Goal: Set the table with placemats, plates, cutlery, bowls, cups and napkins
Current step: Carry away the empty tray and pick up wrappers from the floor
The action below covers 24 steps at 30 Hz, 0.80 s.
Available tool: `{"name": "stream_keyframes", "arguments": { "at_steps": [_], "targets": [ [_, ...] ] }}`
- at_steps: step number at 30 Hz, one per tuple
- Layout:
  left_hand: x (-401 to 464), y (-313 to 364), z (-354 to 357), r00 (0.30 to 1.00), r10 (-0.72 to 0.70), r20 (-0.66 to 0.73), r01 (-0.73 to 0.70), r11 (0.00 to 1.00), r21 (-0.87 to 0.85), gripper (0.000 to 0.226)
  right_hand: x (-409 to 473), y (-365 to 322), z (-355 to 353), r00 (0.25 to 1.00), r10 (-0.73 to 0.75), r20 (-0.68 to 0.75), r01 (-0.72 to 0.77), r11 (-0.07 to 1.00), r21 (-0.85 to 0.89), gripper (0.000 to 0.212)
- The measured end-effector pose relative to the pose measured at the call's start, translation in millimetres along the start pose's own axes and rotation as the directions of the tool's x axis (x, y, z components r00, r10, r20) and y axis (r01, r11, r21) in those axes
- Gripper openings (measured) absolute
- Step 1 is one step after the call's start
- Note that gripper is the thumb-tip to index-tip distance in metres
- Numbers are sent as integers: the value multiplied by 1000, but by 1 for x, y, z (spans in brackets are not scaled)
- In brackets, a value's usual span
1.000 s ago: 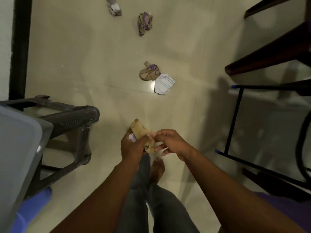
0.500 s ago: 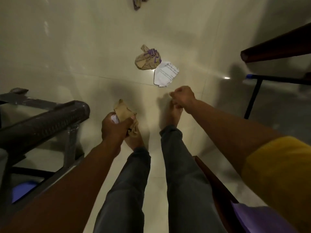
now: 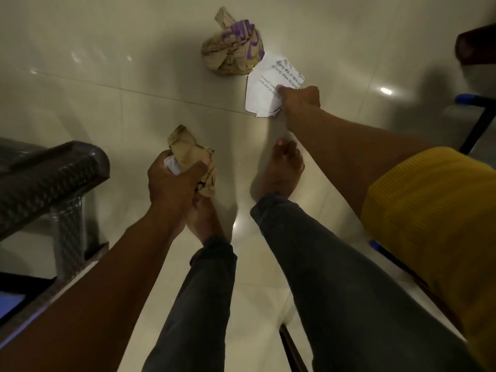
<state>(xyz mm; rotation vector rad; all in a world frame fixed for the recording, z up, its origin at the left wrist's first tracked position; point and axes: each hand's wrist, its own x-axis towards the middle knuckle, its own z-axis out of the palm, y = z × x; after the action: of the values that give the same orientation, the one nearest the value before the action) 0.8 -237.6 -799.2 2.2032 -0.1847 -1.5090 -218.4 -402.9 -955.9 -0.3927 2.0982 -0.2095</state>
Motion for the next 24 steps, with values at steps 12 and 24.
{"name": "stream_keyframes", "arguments": {
  "at_steps": [12,24],
  "targets": [
    [-52,60,18,998,-59,24,57,996,65,68,-29,-46,-88,956,88,279,-110,992,64,13],
    [-120,197,14,999,-1,34,5,993,-118,57,-200,-141,-195,724,-125,679,-151,931,332,10]
  ]
}}
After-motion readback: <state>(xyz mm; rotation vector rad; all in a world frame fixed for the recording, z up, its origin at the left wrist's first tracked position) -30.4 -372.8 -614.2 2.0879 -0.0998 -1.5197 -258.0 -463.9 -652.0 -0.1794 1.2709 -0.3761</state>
